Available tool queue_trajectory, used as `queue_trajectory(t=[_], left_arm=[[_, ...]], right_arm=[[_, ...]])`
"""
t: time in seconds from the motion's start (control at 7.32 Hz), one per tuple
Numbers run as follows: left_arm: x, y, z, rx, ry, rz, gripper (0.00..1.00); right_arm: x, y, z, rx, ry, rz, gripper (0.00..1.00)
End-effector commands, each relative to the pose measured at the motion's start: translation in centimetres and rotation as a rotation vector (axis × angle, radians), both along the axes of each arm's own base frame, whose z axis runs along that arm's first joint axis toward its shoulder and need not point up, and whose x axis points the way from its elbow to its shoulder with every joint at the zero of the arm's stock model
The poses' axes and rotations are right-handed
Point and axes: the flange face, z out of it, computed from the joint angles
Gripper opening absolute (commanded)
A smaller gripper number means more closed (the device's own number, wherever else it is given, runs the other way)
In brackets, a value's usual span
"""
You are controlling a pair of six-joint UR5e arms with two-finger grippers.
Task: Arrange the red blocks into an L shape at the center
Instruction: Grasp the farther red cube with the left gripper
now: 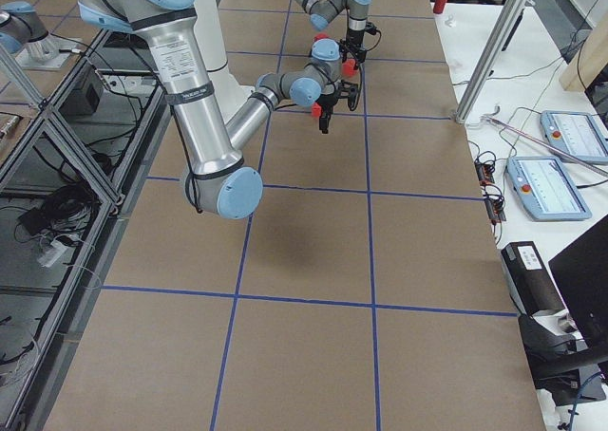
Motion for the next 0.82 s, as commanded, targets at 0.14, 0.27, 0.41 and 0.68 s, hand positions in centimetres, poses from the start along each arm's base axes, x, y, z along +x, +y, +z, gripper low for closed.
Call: queue_trajectory(t=[0.14,0.27,0.41,0.68], left_arm=[[0.3,-0.3,-0.7,0.011,0.001,-0.005,0.0],[0.7,-0.7,-2.8,0.033,0.017,-0.002,0.0],[1.5,-1.2,-6.4,0.084,0.049,0.015,0.0],[3.9,-1.2,-13.1,0.379,0.039,0.286,0.0]], right_arm=[[0.0,0.0,0.0,-0.003,0.0,0.003,1.0],[0.3,0.0,-0.3,0.0,-0.006,0.005,1.0],[1.4,-0.5,-0.6,0.008,-0.014,0.015,1.0],[4.5,-1.0,0.9,0.022,-0.002,0.028,1.0]])
